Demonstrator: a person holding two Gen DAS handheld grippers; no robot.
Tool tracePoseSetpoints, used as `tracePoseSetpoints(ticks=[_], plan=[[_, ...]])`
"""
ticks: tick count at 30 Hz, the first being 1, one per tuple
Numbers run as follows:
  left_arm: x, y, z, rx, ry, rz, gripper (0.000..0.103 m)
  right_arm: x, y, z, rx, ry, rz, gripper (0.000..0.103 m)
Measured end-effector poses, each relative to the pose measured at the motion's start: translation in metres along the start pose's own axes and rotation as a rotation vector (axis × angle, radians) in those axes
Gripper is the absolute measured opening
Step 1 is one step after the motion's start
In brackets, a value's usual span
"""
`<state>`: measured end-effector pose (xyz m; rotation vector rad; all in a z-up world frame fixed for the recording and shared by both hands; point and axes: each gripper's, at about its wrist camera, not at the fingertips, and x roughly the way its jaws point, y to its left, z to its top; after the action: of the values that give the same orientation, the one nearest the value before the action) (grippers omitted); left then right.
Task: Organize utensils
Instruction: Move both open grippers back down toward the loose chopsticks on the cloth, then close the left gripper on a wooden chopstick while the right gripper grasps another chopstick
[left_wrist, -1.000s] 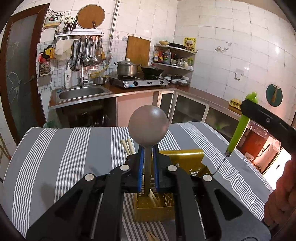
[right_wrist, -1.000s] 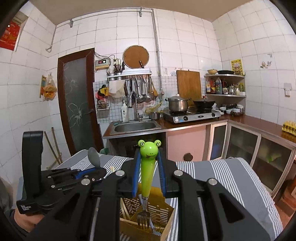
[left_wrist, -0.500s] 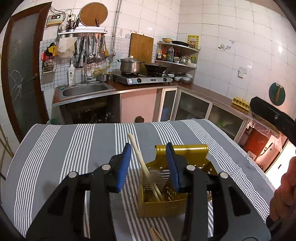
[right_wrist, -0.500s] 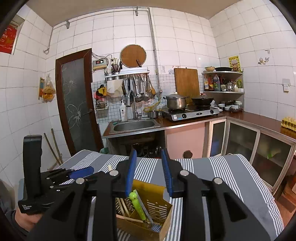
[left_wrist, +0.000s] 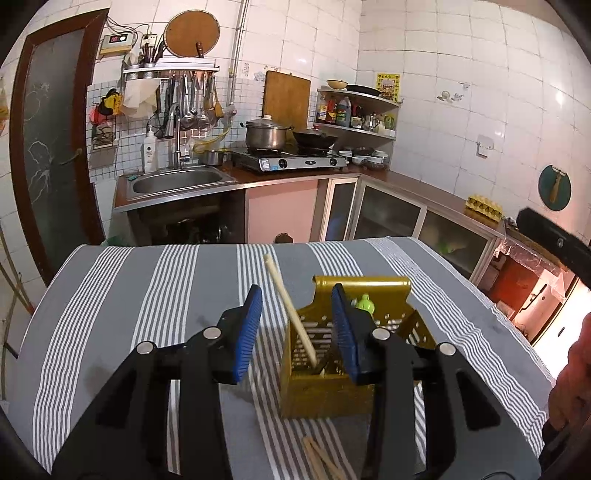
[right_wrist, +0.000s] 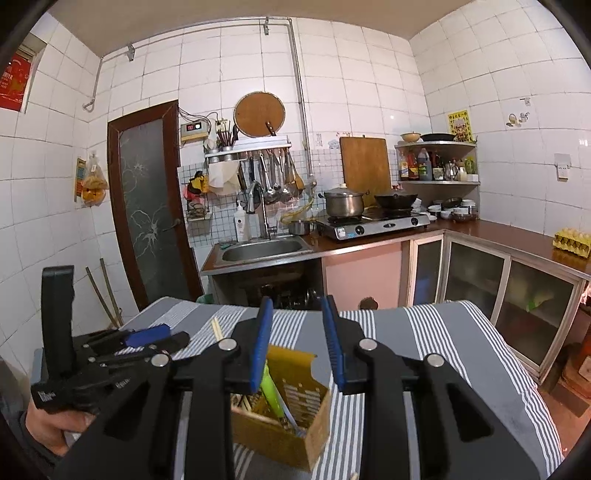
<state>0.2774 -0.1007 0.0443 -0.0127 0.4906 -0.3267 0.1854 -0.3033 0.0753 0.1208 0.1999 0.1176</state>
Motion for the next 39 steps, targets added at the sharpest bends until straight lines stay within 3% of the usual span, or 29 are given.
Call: tracePoseSetpoints(ticks=[5, 14, 21, 30, 39], plan=[[-0.02, 0.013, -0.035, -0.025, 0.025, 0.04, 0.038, -0.017, -0.007, -0.038, -0.003, 0.074, -0.026, 0.028], [-0.069, 0.035, -0.132, -0.063, 0.118, 0.124, 0.041, -0.055, -0.035, -0.135, 0.041, 0.265, -0.14, 0.028], [-0.102, 0.03, -0.192, -0.136, 0.199, 0.089, 0.042, -0.091, -0.039, -0.191, 0.095, 0.354, -0.158, 0.028], [-0.09, -0.009, -0.208, -0.107, 0.266, -0.004, 0.043, -0.093, -0.007, -0.211, 0.078, 0.394, -0.09, 0.028], [-0.066, -0.02, -0.197, -0.072, 0.3, 0.01, 0.043, -0.073, 0.001, -0.211, 0.074, 0.439, -0.074, 0.028]])
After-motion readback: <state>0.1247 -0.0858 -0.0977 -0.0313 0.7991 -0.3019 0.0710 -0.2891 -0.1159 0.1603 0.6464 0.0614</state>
